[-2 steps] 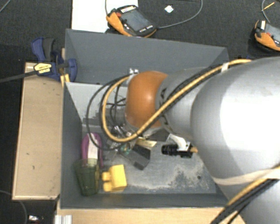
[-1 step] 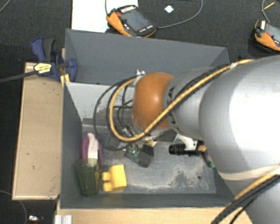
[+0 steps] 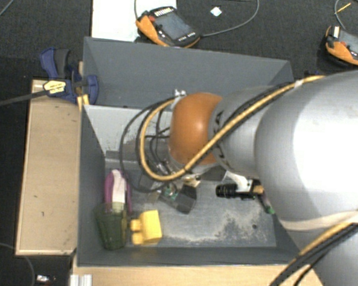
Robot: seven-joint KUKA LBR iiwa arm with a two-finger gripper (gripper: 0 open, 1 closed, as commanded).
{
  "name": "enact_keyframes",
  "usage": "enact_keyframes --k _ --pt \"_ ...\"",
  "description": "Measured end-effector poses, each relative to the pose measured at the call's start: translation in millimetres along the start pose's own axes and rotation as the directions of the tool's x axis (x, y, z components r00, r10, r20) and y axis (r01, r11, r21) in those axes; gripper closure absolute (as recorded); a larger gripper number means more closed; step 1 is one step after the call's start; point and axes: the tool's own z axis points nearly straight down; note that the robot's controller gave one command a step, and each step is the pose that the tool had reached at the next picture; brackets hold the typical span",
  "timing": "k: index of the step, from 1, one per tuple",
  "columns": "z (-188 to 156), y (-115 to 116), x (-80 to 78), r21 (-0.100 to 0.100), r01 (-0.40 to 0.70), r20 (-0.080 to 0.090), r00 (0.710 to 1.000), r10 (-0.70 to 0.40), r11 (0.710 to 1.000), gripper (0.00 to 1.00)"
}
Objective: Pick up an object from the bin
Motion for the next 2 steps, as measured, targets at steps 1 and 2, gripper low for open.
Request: enact_keyframes --k 1,2 --pt "-41 -3 2.3 0.008 0.0 -0.008 1.0 0.0 1.0 1.0" --pt "-89 -3 3.0 0.009 0.003 -0.011 1.0 -0.003 1.0 1.0"
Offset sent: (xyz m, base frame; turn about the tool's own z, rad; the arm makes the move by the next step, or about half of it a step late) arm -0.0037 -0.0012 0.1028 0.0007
